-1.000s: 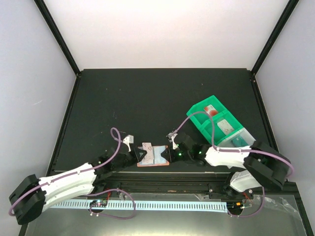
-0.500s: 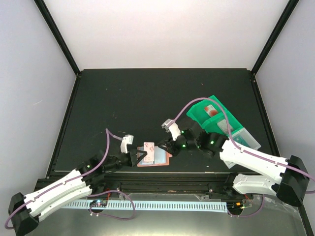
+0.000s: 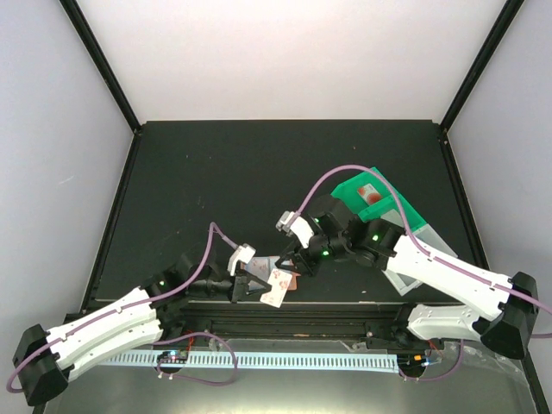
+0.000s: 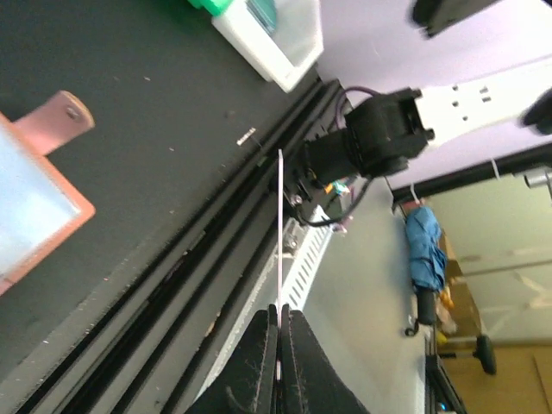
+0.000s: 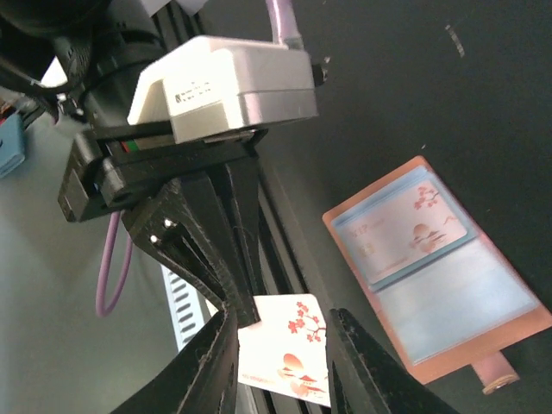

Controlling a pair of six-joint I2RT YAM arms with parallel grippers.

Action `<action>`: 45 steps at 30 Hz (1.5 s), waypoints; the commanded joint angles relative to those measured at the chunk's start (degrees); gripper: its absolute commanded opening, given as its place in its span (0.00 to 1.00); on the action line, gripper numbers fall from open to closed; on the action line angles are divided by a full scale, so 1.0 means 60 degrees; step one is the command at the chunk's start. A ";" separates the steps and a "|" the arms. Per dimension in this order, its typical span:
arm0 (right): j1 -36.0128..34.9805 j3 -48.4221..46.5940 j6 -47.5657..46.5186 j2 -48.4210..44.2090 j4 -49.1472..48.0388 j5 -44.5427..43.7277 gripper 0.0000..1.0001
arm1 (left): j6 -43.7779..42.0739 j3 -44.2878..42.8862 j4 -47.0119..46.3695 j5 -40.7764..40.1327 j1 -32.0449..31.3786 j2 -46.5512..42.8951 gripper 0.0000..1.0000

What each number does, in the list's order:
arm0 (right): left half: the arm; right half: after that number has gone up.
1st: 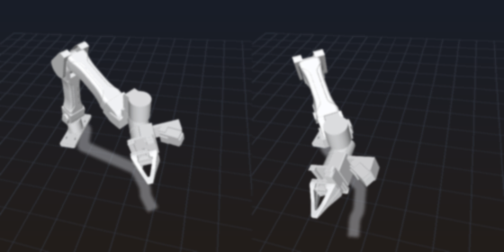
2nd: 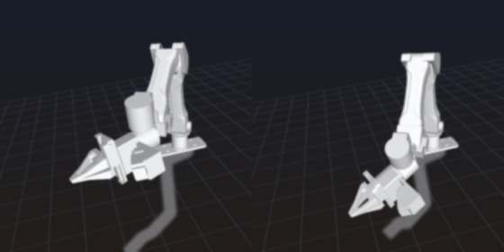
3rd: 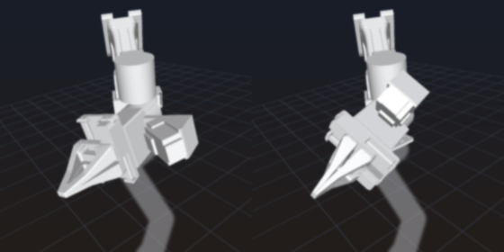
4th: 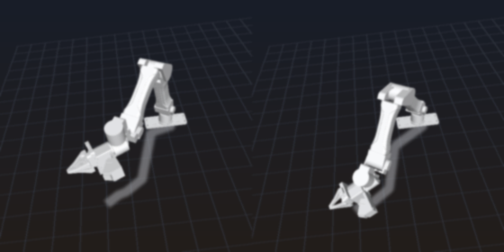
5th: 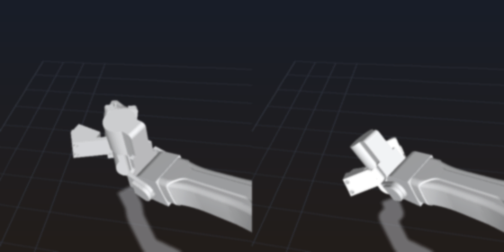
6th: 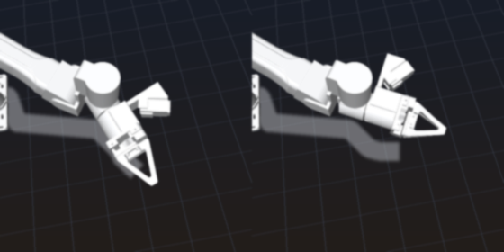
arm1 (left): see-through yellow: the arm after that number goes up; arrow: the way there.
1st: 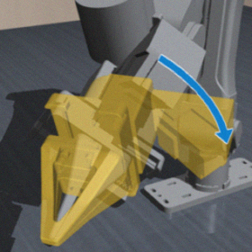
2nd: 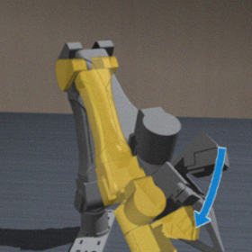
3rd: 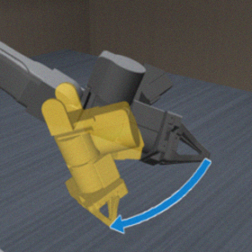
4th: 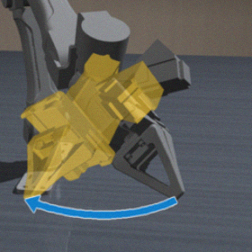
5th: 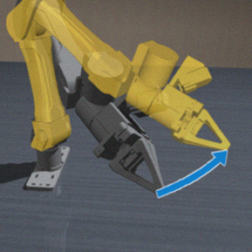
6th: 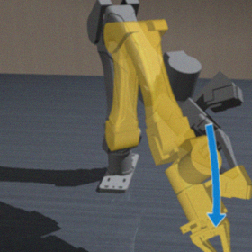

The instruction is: Take the credit cards out of the card holder

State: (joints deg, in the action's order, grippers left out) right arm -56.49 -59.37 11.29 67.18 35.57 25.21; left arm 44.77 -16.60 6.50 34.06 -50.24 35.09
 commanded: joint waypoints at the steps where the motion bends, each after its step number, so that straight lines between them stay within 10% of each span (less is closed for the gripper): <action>1: 0.0048 -0.0169 -0.0427 0.0253 0.0335 0.1049 0.28 | -0.0452 -0.0382 -0.0718 0.1143 -0.0006 0.0104 0.02; 16: 0.0519 0.0563 -0.0683 0.0562 0.0162 0.2293 0.27 | -0.0523 -0.0196 -0.1236 0.1740 -0.0006 -0.0010 0.02; 34: 0.0778 0.1111 -0.0229 0.0545 -0.0741 0.3763 0.01 | -0.0632 -0.0222 -0.0802 0.1046 -0.0006 -0.0256 0.02; 45: 0.1456 0.1399 0.1005 0.0180 -0.1355 0.2981 0.01 | -0.0314 -0.0650 0.1246 -0.2378 0.0023 -0.1410 0.90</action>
State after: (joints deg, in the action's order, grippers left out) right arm -50.06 -51.75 13.06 70.26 30.50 45.43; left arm 42.57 -16.84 8.73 29.32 -50.22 29.02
